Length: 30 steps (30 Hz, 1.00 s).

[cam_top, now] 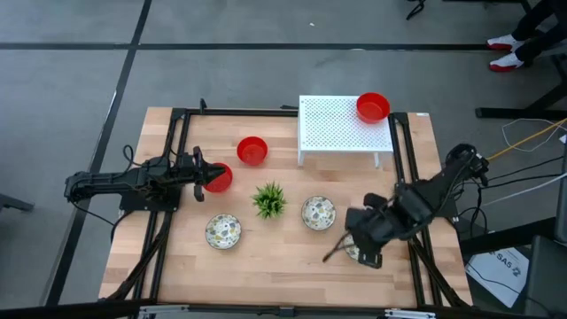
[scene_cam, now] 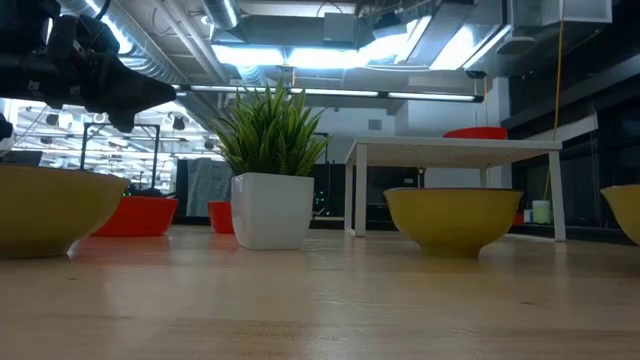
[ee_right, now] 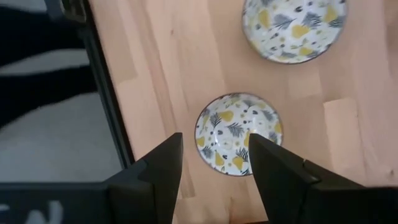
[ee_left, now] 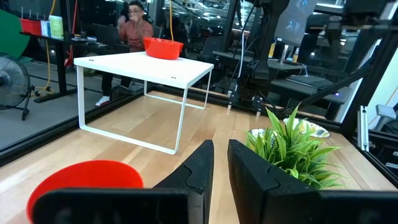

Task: Pick & Place Mini bowls
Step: Put the bottom right white bowl on the shelf

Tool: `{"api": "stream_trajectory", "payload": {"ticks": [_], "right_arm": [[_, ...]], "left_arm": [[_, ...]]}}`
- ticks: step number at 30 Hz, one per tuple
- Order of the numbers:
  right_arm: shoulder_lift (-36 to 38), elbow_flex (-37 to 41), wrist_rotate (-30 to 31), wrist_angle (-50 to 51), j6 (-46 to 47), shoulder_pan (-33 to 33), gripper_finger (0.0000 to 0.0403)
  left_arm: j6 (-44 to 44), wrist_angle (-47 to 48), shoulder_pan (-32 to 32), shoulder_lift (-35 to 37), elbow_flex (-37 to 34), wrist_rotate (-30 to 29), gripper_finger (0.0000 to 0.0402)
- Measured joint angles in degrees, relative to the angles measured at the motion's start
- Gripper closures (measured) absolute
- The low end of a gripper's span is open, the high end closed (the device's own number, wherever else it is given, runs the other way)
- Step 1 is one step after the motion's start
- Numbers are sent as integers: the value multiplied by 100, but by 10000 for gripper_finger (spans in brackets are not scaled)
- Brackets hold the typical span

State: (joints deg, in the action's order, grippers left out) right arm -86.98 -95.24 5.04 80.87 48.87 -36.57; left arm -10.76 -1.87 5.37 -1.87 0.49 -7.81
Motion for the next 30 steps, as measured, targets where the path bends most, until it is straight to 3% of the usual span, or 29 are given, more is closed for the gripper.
{"api": "stream_trajectory", "payload": {"ticks": [12,30], "right_arm": [[-851,0,-2,-429,-213,-611,219],[-1769,0,-218,-1771,138,-633,219]], "left_arm": [[0,-1,-1,-1,-2,0,361],[1,-1,-1,0,-2,0,357]]}}
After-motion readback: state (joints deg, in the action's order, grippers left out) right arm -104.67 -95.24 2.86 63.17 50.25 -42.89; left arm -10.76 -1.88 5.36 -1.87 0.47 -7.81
